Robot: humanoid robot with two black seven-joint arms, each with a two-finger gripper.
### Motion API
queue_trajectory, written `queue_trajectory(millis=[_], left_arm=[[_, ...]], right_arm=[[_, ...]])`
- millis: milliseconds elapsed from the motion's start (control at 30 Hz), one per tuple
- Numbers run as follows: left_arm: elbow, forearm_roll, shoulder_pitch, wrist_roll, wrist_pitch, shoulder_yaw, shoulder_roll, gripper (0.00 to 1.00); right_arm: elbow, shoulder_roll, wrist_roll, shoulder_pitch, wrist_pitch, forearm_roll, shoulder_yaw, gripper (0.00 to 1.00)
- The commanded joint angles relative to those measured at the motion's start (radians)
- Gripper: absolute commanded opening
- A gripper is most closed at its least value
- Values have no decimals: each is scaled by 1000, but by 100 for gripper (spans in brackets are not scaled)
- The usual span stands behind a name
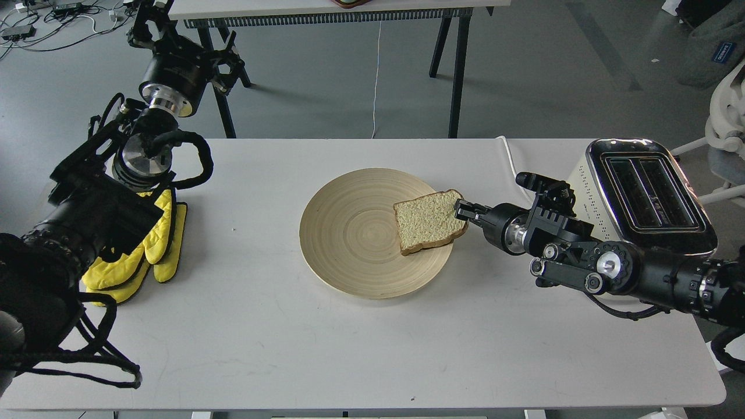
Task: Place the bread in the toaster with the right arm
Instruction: 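Close the right gripper on the bread slice and lift it, then carry the bread slice over the toaster slot with the right gripper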
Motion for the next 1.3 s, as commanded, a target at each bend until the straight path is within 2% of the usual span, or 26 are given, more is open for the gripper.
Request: queue_trajectory(millis=[0,233,500,700,833,1000,1067,1267], left_arm=[[0,0,0,0,0,-1,1,100],[0,0,0,0,0,0,0,100],[0,0,0,0,0,0,0,100],[0,0,-1,0,0,0,0,100],[0,0,0,0,0,0,0,100],[0,0,0,0,-2,0,0,100],[0,0,0,0,-2,0,0,100],[-2,2,0,0,-3,3,-2,100]], right_arm=[[52,-32,3,15,-2,-1,29,0],[230,-227,0,183,-2,-6,35,0],[359,-457,-6,406,34,-53,-25,0],[506,-635,-87,575,94,-168,-167,0],[544,-742,-100,658,123,-268,-255,0],[598,-867,-158,695,224,-375,-264,0],[626,-907,-167,705,258,-391,-264,0],[705,-1014,-190,704,280,-418,-267,0]])
